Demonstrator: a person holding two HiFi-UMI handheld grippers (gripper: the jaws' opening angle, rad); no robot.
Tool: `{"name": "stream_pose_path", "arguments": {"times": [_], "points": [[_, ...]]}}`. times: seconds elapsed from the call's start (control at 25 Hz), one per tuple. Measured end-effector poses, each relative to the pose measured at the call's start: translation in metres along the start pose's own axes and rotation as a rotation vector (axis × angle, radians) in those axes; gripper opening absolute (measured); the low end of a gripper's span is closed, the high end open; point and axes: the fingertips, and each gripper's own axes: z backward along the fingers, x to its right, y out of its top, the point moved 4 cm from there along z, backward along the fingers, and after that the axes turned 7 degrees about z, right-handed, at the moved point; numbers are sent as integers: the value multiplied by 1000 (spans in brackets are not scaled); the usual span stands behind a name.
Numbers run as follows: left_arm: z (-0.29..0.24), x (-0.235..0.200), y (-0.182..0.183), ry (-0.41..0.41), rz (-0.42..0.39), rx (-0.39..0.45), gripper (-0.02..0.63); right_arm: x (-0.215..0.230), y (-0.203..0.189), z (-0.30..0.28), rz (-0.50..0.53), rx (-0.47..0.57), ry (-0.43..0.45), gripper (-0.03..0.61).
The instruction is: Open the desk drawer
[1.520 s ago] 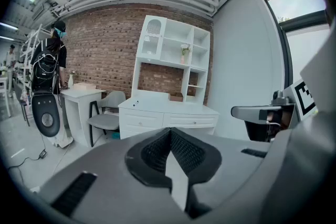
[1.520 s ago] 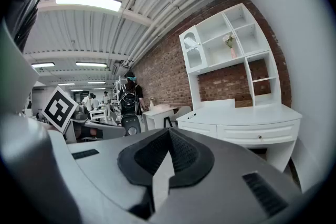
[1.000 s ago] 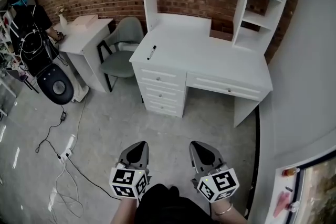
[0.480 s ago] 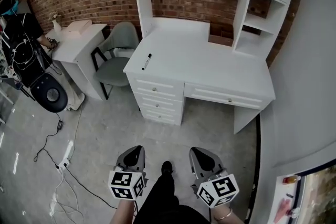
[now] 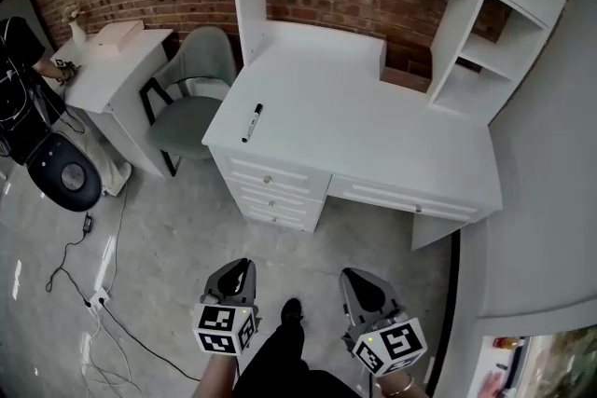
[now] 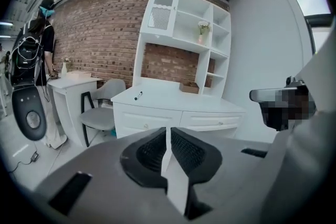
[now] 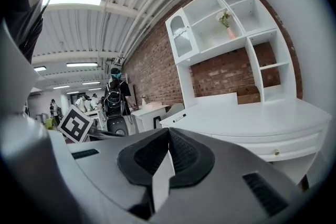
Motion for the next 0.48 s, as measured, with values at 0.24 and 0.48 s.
{"name": "stream_pose_path", "arguments": {"times": [0.24, 0.48], "points": [[-61, -28, 13, -19, 15, -40, 35, 21, -13, -62, 11, -55, 32, 5], [-118, -47, 1, -17, 10, -56, 66, 42, -43, -103, 17, -106, 66, 5]]}}
